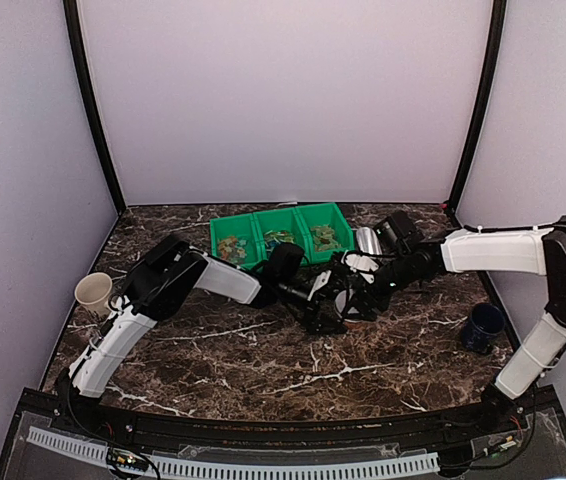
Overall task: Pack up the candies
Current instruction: Screw the box lid onto the packing bottle.
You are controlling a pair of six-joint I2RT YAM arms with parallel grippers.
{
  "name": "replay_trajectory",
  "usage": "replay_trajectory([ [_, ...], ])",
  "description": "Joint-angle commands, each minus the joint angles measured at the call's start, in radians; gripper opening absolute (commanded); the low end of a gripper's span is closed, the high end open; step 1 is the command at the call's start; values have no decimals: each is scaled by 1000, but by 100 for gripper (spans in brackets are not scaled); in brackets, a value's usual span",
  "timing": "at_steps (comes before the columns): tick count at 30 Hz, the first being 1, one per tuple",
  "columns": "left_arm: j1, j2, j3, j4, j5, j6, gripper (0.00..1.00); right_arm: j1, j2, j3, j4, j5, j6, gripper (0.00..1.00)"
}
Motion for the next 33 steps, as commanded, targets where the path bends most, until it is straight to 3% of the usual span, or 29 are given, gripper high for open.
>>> replay_trajectory([
  [1, 0, 148, -105, -171, -189, 23, 91, 21, -5, -59, 69, 105, 91, 87],
  [10, -2, 123, -147, -101, -247, -43, 81, 30, -10, -87, 104, 156, 213, 87],
  [19, -4, 97, -203, -17, -315, -92, 81, 51, -12, -94, 115, 257, 335, 88],
  [33, -26, 76, -225, 21, -500, -151, 81, 131, 27, -67, 118, 562, 759, 90],
])
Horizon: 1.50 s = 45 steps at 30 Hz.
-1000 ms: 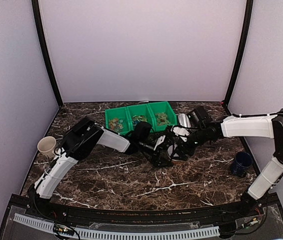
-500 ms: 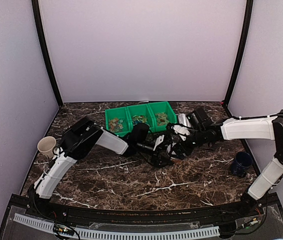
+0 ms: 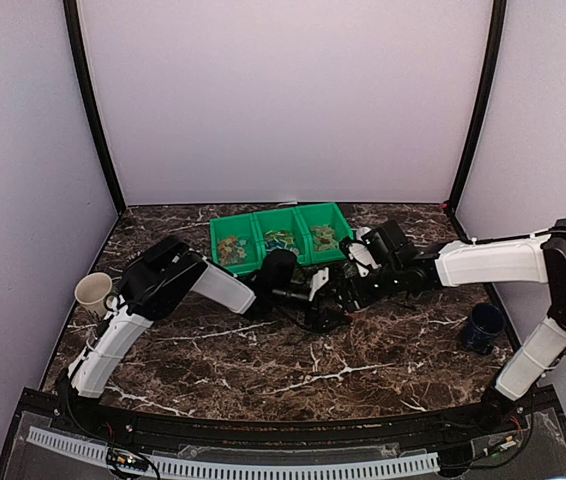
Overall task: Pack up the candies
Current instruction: Screw the box lid onto the packing bottle.
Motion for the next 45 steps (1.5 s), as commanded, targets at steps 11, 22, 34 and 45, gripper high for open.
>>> replay_trajectory([
  [11, -15, 127, -83, -230, -244, 35, 82, 38, -21, 33, -105, 234, 169, 100],
  [22, -13, 128, -77, -235, -235, 42, 83, 38, -110, 13, -145, 92, 55, 97],
  [34, -7, 143, -47, -314, -70, 137, 84, -26, -220, 1, -289, -120, -336, 97],
  [45, 6, 150, -18, -440, 141, 300, 84, -123, -175, 18, -372, -308, -654, 97],
])
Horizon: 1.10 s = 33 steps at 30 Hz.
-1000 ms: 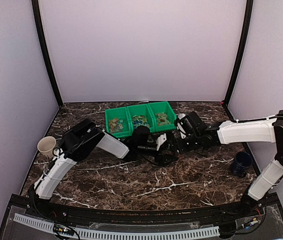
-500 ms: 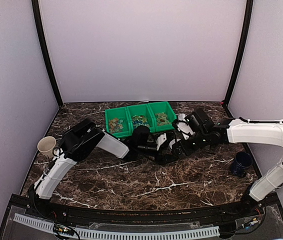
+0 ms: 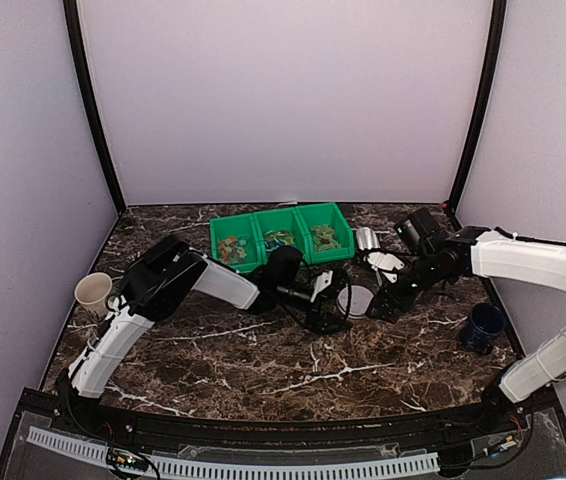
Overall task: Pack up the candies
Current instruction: Screw the box lid onto the packing bottle.
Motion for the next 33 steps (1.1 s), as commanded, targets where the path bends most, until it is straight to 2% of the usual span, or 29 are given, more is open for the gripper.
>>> replay_trajectory([
  [1, 10, 136, -77, -331, 69, 198, 84, -5, 18, 7, -26, -157, -196, 97],
  [8, 16, 141, -60, -387, 144, 246, 84, -8, 12, -31, 63, -206, -314, 97],
  [17, 18, 139, -54, -404, 166, 255, 84, -31, 74, -8, 133, -344, -410, 97],
  [33, 18, 139, -57, -398, 166, 252, 84, -41, 188, 43, 159, -451, -435, 97],
])
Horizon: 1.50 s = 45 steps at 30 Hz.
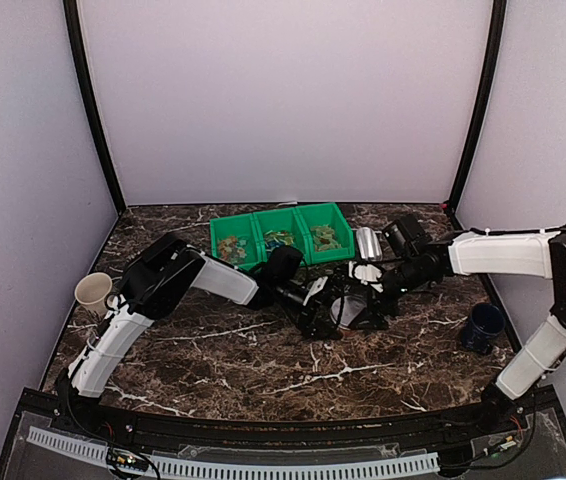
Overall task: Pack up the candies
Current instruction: Screw the box lid onto the packing bottle.
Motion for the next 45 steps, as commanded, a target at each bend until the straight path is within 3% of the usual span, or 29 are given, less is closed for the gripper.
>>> replay_trajectory([
  [1, 1, 140, -87, -212, -72, 106, 84, -11, 23, 41, 26, -60, -8, 97],
  [15, 2, 143, -84, -207, -81, 97, 84, -11, 77, 63, 10, -78, 4, 100],
  [25, 2, 145, -85, -189, -104, 74, 84, -11, 94, 83, -13, -78, 19, 90],
  [45, 2, 149, -88, -151, -149, 33, 84, 10, 75, 42, 6, -29, 70, 87],
])
